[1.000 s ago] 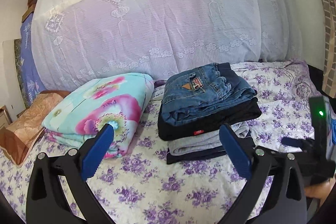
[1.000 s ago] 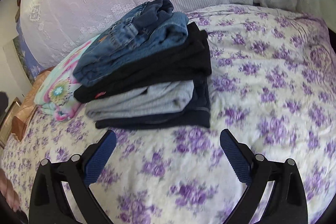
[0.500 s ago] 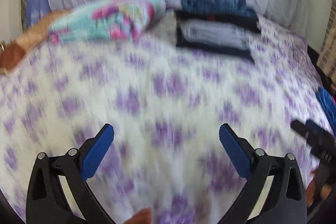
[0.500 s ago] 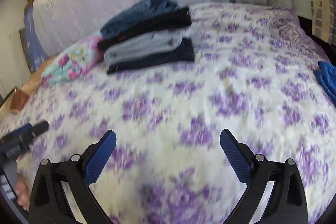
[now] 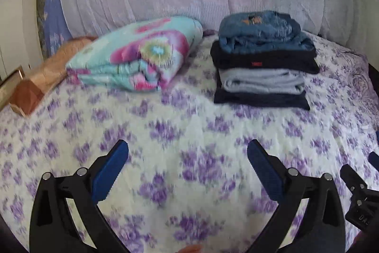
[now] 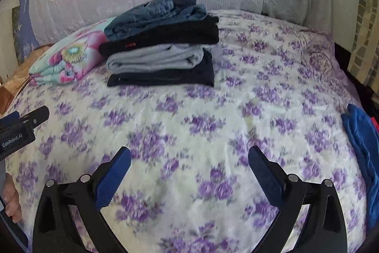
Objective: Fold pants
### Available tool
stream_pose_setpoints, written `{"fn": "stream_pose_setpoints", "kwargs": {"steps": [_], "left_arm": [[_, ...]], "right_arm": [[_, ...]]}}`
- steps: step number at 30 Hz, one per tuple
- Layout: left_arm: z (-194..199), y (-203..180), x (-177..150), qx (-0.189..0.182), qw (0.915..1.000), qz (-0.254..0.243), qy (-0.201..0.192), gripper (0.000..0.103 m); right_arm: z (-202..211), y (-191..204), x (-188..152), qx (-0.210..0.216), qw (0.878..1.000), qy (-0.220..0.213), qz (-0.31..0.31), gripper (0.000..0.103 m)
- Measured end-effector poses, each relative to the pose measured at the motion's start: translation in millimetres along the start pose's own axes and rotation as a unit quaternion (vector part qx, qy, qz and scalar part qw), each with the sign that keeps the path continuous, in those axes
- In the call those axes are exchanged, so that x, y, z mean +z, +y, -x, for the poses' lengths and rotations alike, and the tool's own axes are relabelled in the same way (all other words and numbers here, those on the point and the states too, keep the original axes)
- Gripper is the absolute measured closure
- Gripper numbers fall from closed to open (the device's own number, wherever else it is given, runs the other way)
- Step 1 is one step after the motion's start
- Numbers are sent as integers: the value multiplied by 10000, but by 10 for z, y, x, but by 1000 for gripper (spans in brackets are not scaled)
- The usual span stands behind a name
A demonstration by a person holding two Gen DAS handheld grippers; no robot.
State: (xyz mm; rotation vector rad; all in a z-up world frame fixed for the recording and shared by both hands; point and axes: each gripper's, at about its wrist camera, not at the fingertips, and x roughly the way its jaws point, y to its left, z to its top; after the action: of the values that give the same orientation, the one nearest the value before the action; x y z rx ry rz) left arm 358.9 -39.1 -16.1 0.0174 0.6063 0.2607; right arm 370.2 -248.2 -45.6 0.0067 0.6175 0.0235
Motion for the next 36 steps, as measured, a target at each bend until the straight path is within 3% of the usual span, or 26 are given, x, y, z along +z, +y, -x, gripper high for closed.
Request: {"fn": "stream_pose_setpoints", "kwargs": {"steps": [2,6,10,13,19,22,25,28,33,36], "left_arm": [[83,-72,298,-58,9991,-6,-429,5],[183,-76,695,-229,9951,293,-911,5],[84,-171,896,-546,9943,204,-889,5],[-48,-264,980,-514,9944,125,-911,5],[-429,-326,972,-498,9945,140,-913,5],[-666,-456,898,-480,9970,-207,-565,5],[-750,-554,823,-454,9973,-416,-406,4],[-668,-580,811,-439,9970,-466,-428,5],[-423,-550,847,-874,9940,-351,-562,4],[-273,-503,877,-637,9943,-204,-830,4]], "right_arm": [[66,-44,282,-69,9989,-425,-178,4],[185,-102,750,-46,9915,-1175,-565,4],[191,-42,1045,94,9820,-1766,-656,4],[96,23,1184,92,9764,-2058,-644,4],[-335,173,1269,351,9803,-1900,-414,4],[-639,249,1167,369,9883,-1478,-81,4],[-671,253,1034,253,9881,-1516,70,4],[-585,181,1024,266,9892,-1438,18,4],[-383,-30,963,642,9857,-1472,-520,4],[-327,-40,979,807,9831,-1491,-689,4]]}}
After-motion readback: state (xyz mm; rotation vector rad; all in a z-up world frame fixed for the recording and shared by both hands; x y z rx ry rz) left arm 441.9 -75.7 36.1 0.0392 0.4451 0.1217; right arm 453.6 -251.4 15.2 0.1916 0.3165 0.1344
